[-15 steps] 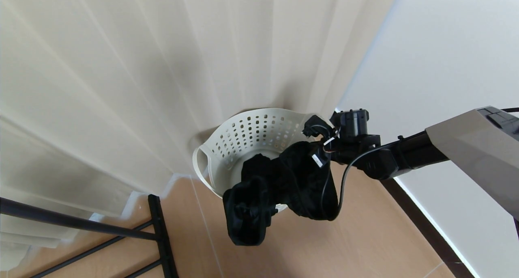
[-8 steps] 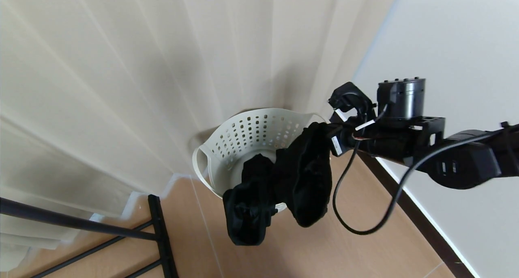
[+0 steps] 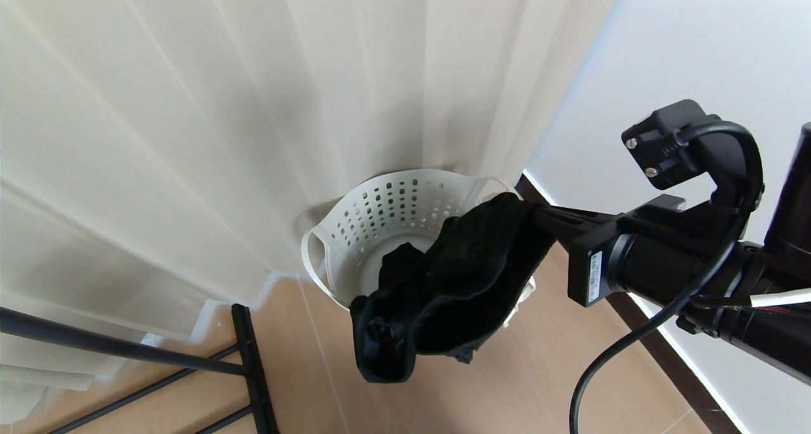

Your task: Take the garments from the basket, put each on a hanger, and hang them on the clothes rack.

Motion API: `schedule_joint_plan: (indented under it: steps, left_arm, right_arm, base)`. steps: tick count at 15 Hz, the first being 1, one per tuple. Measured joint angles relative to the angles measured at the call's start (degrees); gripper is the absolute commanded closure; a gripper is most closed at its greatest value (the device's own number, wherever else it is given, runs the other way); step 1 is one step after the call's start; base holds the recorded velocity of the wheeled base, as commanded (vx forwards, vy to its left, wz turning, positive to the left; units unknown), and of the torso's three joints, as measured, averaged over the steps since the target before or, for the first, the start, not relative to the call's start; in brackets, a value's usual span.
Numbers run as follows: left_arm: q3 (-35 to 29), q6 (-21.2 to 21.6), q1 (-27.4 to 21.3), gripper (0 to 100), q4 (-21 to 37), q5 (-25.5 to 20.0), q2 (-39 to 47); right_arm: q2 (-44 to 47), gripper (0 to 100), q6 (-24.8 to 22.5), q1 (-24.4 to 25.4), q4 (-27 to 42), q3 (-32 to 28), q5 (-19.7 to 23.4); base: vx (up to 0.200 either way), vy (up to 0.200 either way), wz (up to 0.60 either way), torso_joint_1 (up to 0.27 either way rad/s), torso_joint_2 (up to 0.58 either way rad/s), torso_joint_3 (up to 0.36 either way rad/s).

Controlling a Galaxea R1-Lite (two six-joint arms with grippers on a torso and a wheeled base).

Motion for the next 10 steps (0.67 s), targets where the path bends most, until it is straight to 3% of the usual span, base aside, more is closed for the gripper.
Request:
schedule_joint_plan:
  steps: [10]
  left_arm:
    - [0.00,-0.40,0.02,0,0.02,-0.17,0.00]
  right_arm:
    - [-1.58,100,0.18,-0.98,-0.09,1.19,-1.46]
  base:
    - [0.000,0.000,0.00,0.000,0.00,0.000]
